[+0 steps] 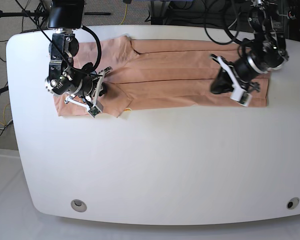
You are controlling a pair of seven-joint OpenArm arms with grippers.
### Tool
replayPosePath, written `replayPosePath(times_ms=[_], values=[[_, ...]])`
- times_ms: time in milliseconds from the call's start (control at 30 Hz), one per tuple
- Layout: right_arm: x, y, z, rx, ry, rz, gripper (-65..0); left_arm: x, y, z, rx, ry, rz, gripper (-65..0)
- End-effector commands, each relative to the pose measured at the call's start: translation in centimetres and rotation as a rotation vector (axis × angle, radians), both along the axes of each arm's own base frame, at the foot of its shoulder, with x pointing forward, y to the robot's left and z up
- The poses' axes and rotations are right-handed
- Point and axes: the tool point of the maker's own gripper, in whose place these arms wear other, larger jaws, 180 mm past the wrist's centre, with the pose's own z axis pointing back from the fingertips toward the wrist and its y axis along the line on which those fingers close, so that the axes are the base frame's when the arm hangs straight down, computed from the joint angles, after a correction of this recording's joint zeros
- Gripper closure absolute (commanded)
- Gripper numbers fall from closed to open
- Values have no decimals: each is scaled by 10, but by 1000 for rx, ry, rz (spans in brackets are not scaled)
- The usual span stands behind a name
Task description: Fold the T-shirt properly
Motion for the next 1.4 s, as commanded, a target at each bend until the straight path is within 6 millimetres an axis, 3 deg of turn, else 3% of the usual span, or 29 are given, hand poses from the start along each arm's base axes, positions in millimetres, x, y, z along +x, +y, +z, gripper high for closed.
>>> replayPosePath(times_ms=[0, 133, 333, 600, 800, 1067, 1133, 1367], values=[[5, -4, 5, -20, -12, 2, -34, 9, 39, 1, 60, -12, 81, -38], [4, -5, 5, -20, -9, 1, -35, 12, 78, -10, 108, 18, 164, -94], [7, -1, 7, -9, -17, 5, -33, 15, 118, -39, 157, 102, 177, -139], [6, -2, 5, -17, -11, 5, -32, 8, 134, -59, 138, 151, 166, -223], [7, -2, 6, -7, -23, 3, -30, 3, 149, -65, 99, 168, 219, -226], [11, 1, 10, 13, -52, 4, -29, 5, 158, -50, 96, 115, 273, -226], [16, 4, 14, 27, -72, 5, -23, 6, 168, -39, 106, 81, 341, -217], [16, 5, 13, 32, -72, 2, -22, 6, 171, -37, 99, 67, 375, -213]])
